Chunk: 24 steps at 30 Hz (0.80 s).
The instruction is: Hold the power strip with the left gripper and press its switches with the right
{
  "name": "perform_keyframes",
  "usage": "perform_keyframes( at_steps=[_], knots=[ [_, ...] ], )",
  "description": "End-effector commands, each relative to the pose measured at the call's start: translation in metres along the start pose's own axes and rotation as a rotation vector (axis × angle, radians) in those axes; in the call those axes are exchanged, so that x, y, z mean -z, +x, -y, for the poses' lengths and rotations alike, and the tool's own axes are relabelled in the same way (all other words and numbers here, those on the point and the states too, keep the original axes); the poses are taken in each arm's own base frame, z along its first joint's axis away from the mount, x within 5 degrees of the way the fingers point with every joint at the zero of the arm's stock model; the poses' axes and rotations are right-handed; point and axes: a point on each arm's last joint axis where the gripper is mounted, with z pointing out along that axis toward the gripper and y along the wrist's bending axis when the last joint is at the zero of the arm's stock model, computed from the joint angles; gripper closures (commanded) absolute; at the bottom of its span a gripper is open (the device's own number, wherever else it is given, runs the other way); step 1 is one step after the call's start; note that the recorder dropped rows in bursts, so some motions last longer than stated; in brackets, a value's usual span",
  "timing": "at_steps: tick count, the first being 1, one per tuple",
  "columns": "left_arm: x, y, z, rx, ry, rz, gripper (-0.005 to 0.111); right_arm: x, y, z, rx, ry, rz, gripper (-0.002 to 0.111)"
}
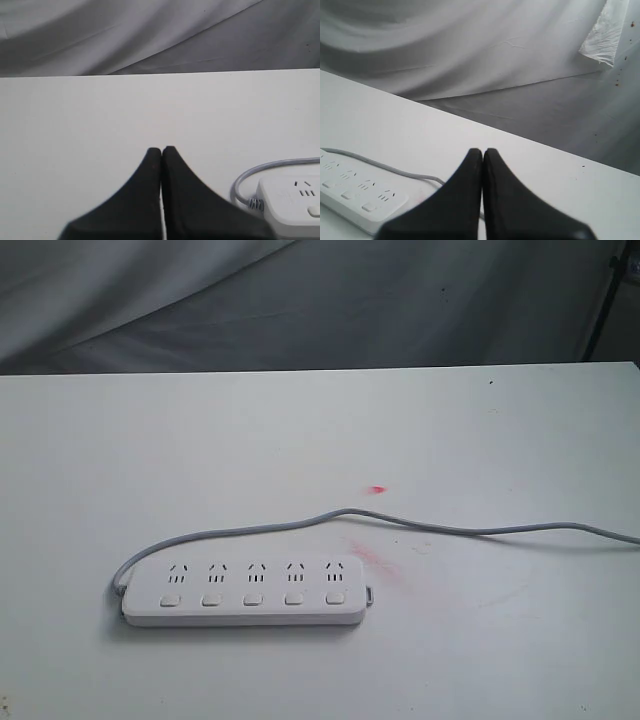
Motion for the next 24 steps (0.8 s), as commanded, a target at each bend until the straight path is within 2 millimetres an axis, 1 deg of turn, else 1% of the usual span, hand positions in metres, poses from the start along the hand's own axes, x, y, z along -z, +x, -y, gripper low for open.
perform_keyframes(
  at_steps=[1, 13, 16, 17, 22, 24],
  knots=[
    [0.0, 0.001, 0.0, 0.003, 0.006, 0.001, 0.107, 0.0, 0.001, 0.0, 0.007, 0.007, -0.001, 0.108],
    [0.0, -0.001, 0.0, 0.004, 0.006, 0.007, 0.107, 0.0, 0.001, 0.0, 0.007, 0.007, -0.001, 0.108],
    [0.003, -0.025, 0.0, 0.003, 0.005, 0.022, 0.107, 0.0, 0.001, 0.0, 0.007, 0.007, -0.001, 0.108],
    [0.003, -0.036, 0.0, 0.002, 0.011, 0.018, 0.107, 0.0, 0.001, 0.0, 0.007, 0.007, -0.001, 0.108],
    [-0.002, -0.094, 0.002, -0.011, 0.073, -0.065, 0.107, 0.0, 0.001, 0.0, 0.007, 0.007, -0.001, 0.108],
    [-0.005, -0.11, 0.003, -0.016, 0.09, -0.104, 0.107, 0.0, 0.001, 0.0, 0.007, 0.007, -0.001, 0.108]
  ],
)
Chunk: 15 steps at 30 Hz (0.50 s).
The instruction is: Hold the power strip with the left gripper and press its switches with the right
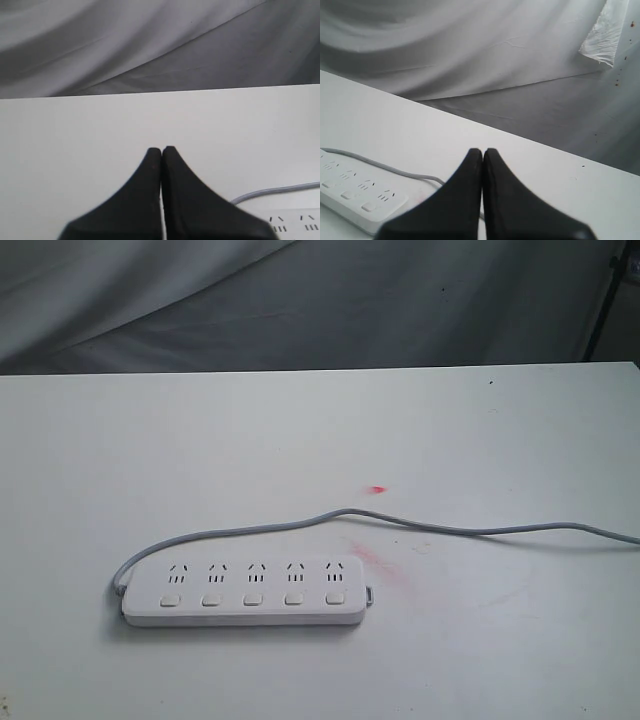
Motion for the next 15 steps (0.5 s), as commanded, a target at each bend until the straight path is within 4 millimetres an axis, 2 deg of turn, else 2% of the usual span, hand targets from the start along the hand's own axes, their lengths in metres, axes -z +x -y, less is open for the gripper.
perform_keyframes(
  at_steps=[1, 5, 15],
  knots=[
    [-0.004, -0.034, 0.001, -0.008, 0.044, -0.079, 0.107, 0.0, 0.001, 0.0, 0.007, 0.007, -0.001, 0.108],
    [-0.001, -0.045, 0.003, -0.013, 0.063, -0.105, 0.107, 0.0, 0.001, 0.0, 0.007, 0.007, -0.001, 0.108],
    [0.011, -0.046, 0.006, 0.003, 0.078, -0.057, 0.107, 0.0, 0.001, 0.0, 0.007, 0.007, -0.001, 0.108]
  ],
)
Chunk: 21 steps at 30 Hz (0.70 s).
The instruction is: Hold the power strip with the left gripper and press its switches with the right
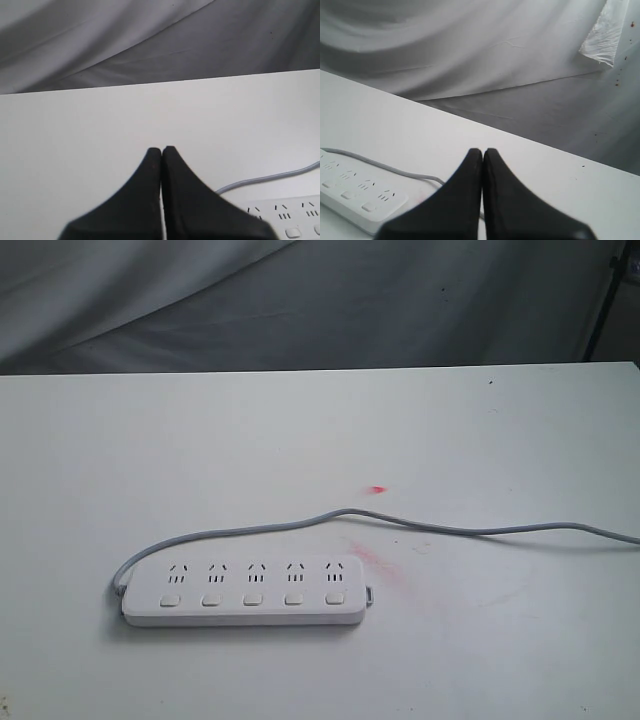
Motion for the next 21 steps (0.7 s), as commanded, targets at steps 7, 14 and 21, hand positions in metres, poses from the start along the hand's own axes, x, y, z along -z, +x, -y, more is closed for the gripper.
perform_keyframes(
  at_steps=[7, 14, 21],
  knots=[
    [0.008, 0.0, 0.004, 0.018, 0.031, 0.015, 0.107, 0.0, 0.001, 0.0, 0.007, 0.007, -0.001, 0.108],
    [0.018, -0.003, 0.016, -0.256, 0.167, -0.053, 0.107, 0.0, 0.001, 0.0, 0.007, 0.007, -0.001, 0.108],
    [0.001, -0.03, 0.021, -0.427, 0.359, -0.251, 0.107, 0.0, 0.001, 0.0, 0.007, 0.007, -0.001, 0.108]
  ],
)
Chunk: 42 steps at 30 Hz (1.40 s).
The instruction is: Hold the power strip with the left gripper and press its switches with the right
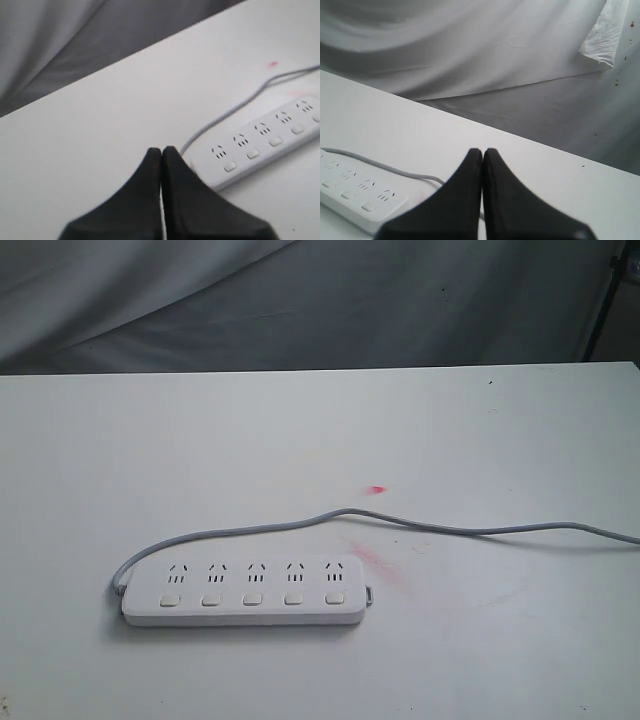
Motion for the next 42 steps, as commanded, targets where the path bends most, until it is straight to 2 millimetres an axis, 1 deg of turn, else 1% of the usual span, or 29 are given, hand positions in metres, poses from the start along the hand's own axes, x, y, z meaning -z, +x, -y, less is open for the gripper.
perform_keyframes(
  at_steps=[1, 2, 3, 5, 6, 7, 8, 9, 10, 11, 12, 13, 16, 18, 23, 25, 28, 32, 42],
  knots=[
    [-0.018, -0.017, -0.008, -0.107, 0.169, -0.12, 0.107, 0.0, 0.001, 0.0, 0.007, 0.007, -0.001, 0.108],
    [-0.026, -0.022, -0.012, -0.129, 0.214, -0.148, 0.107, 0.0, 0.001, 0.0, 0.007, 0.007, -0.001, 0.108],
    [-0.028, -0.027, -0.013, -0.153, 0.244, -0.156, 0.107, 0.0, 0.001, 0.0, 0.007, 0.007, -0.001, 0.108],
    [-0.041, -0.037, -0.021, -0.191, 0.309, -0.187, 0.107, 0.0, 0.001, 0.0, 0.007, 0.007, -0.001, 0.108],
    [-0.053, -0.046, -0.031, -0.271, 0.33, -0.19, 0.107, 0.0, 0.001, 0.0, 0.007, 0.007, -0.001, 0.108],
    [-0.06, -0.05, -0.036, -0.309, 0.338, -0.191, 0.107, 0.0, 0.001, 0.0, 0.007, 0.007, -0.001, 0.108],
    [-0.071, -0.056, -0.044, -0.355, 0.355, -0.207, 0.107, 0.0, 0.001, 0.0, 0.007, 0.007, -0.001, 0.108],
    [-0.075, -0.058, -0.048, -0.38, 0.354, -0.216, 0.107, 0.0, 0.001, 0.0, 0.007, 0.007, -0.001, 0.108],
    [-0.086, -0.062, -0.057, -0.418, 0.345, -0.233, 0.107, 0.0, 0.001, 0.0, 0.007, 0.007, -0.001, 0.108],
    [-0.095, -0.062, -0.061, -0.437, 0.347, -0.242, 0.107, 0.0, 0.001, 0.0, 0.007, 0.007, -0.001, 0.108],
    [-0.108, -0.062, -0.068, -0.481, 0.341, -0.239, 0.107, 0.0, 0.001, 0.0, 0.007, 0.007, -0.001, 0.108],
    [-0.119, -0.059, -0.071, -0.496, 0.346, -0.245, 0.107, 0.0, 0.001, 0.0, 0.007, 0.007, -0.001, 0.108],
    [-0.168, -0.045, -0.079, -0.622, 0.463, -0.224, 0.107, 0.0, 0.001, 0.0, 0.007, 0.007, -0.001, 0.108],
    [-0.192, -0.034, -0.079, -0.629, 0.547, -0.217, 0.107, 0.0, 0.001, 0.0, 0.007, 0.007, -0.001, 0.108],
    [-0.229, -0.006, -0.075, -0.565, 0.704, -0.265, 0.107, 0.0, 0.001, 0.0, 0.007, 0.007, -0.001, 0.108],
    [-0.238, 0.004, -0.073, -0.56, 0.757, -0.279, 0.107, 0.0, 0.001, 0.0, 0.007, 0.007, -0.001, 0.108],
    [-0.248, 0.018, -0.068, -0.607, 0.832, -0.254, 0.107, 0.0, 0.001, 0.0, 0.007, 0.007, -0.001, 0.108],
    [-0.256, 0.029, -0.064, -0.589, 0.89, -0.262, 0.107, 0.0, 0.001, 0.0, 0.007, 0.007, -0.001, 0.108],
    [-0.259, 0.031, -0.066, -0.589, 0.864, -0.266, 0.106, 0.0, 0.001, 0.0, 0.007, 0.007, -0.001, 0.108]
  ],
)
